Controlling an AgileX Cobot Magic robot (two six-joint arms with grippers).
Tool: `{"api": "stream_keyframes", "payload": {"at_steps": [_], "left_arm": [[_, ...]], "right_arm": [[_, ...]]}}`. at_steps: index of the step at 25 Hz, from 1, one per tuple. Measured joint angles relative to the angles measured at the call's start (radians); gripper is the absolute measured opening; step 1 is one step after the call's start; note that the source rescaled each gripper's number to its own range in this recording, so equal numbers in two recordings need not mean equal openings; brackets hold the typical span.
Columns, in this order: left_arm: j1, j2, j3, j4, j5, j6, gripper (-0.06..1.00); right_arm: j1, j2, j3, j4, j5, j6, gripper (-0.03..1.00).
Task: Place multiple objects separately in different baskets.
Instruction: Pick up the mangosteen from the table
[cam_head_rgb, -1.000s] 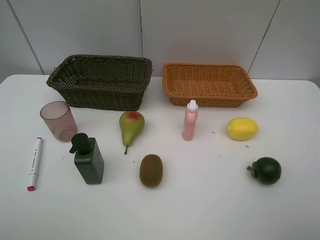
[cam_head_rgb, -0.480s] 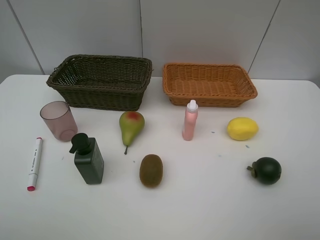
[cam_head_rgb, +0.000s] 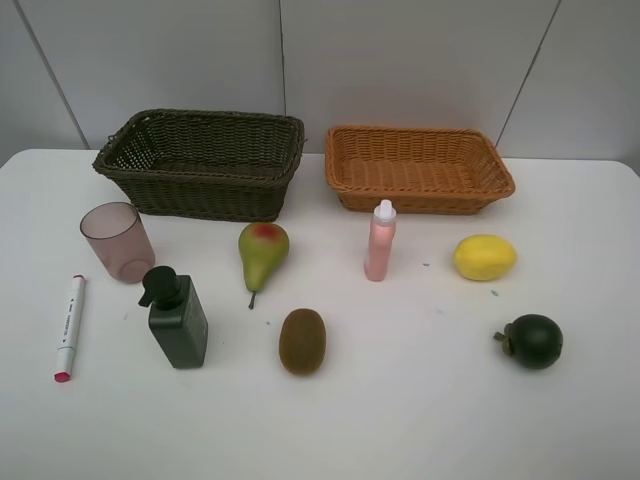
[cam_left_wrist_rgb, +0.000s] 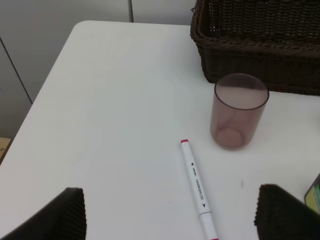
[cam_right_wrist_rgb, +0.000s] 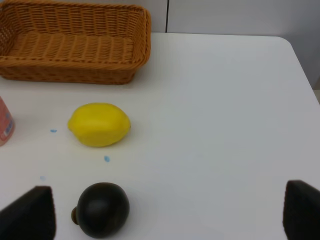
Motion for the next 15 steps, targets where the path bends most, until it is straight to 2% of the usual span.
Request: {"api": "stream_keyframes", "payload": {"at_steps": [9, 15], "left_arm": [[0.0, 0.0, 0.0, 0.0, 0.0, 0.0, 0.89], [0.0, 0.0, 0.0, 0.0, 0.0, 0.0, 0.89]], "right_arm": [[0.0, 0.008, 0.0, 0.0, 0.0, 0.004, 0.99], [0.0, 0.243, -0.051, 0.012, -0.017, 0.006, 0.99]]}}
